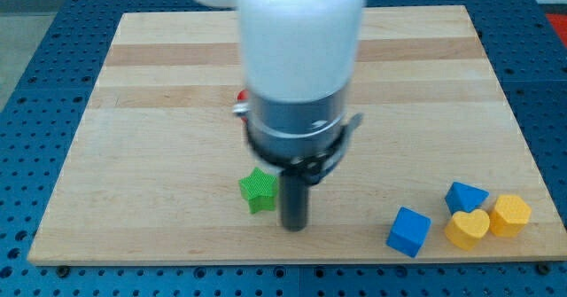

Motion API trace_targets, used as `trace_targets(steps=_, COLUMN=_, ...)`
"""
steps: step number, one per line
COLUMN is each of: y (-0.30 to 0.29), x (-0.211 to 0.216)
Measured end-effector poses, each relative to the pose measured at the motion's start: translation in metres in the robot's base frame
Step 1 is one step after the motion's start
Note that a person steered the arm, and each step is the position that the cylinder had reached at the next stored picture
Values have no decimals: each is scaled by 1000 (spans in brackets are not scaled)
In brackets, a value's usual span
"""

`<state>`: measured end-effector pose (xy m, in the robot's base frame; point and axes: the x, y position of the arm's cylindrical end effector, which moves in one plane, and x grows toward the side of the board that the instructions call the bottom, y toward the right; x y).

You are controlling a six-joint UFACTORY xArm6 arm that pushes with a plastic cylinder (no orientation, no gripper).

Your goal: Push the green star upwards

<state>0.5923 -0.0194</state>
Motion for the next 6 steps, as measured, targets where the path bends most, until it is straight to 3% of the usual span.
trace_targets(steps=1, y=-41, x=8)
trace_targets(steps=3, y=13, x=-87)
trace_targets(steps=4, y=18, x=-106)
trace_targets(steps=6, y=-3, x=-62)
